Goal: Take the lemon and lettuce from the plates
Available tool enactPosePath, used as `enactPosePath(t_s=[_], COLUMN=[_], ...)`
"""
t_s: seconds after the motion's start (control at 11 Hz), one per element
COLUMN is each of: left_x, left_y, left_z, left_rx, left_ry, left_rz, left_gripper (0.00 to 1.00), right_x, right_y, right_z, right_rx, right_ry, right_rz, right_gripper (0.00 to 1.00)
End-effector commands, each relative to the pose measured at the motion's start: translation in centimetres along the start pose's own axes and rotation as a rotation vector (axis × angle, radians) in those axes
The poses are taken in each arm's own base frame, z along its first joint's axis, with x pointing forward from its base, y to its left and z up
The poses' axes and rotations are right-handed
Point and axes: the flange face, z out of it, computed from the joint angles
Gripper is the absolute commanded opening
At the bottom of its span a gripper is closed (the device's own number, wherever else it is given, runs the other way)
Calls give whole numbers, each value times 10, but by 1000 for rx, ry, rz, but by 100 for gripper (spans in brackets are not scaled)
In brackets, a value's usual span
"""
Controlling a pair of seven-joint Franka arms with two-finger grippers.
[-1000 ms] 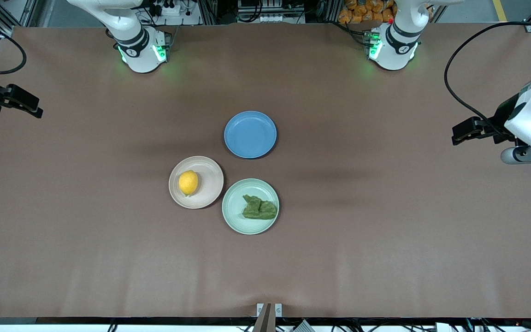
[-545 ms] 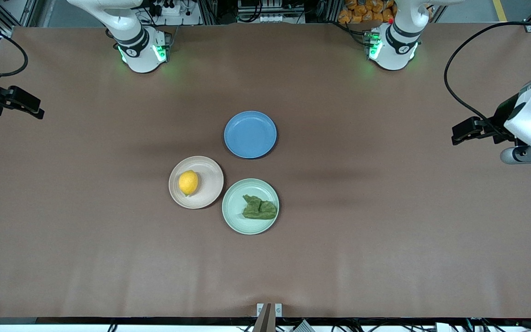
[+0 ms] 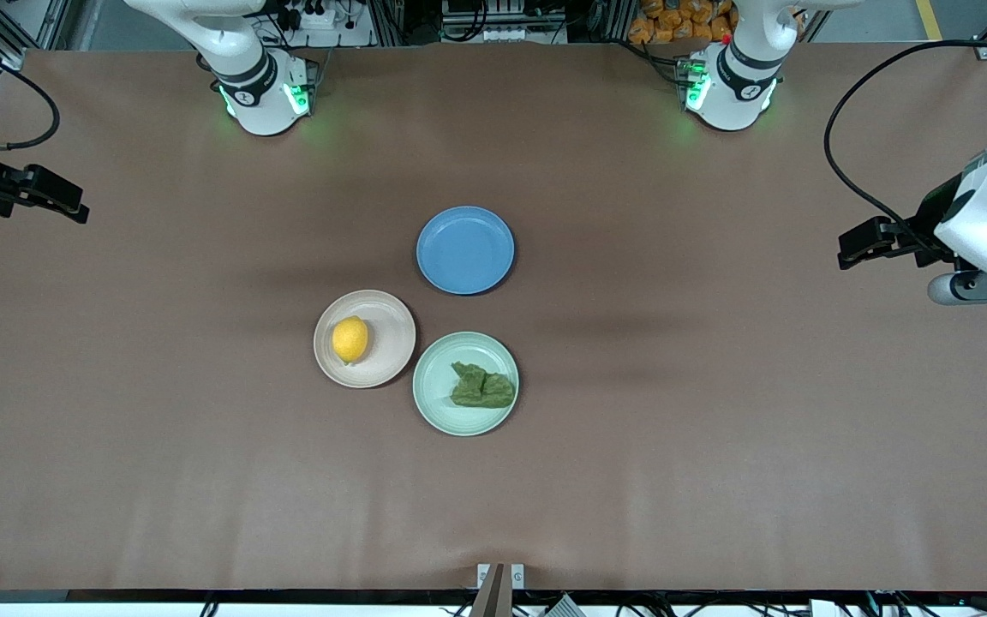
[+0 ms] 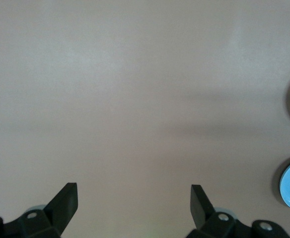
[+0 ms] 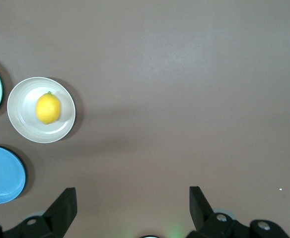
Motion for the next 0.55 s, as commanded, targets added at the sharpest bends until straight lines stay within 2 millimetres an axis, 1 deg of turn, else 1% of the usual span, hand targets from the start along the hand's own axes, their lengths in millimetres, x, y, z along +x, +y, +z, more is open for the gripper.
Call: enactPosePath(t_s=[0.0, 0.09, 0.18, 0.36, 0.45], left_x=[-1, -2, 0, 4, 3], left_y=[17, 26, 34, 58, 70], left_z=[7, 9, 16, 33, 37], left_rx=[31, 32, 34, 43, 39], left_ry=[-13, -16, -28, -50, -54], left_rz=[37, 49, 60, 33, 42], left_gripper=[100, 100, 100, 100, 100], right_x=[5, 10, 16, 30, 36], right_y=[-7, -11, -15, -20, -26], right_z=[13, 23, 33, 55, 68], right_rx=[49, 71, 70, 78, 77], right_ry=[-15, -37, -55, -82, -79], right_rz=[-11, -14, -18, -23, -31], right_gripper=[100, 100, 100, 100, 100])
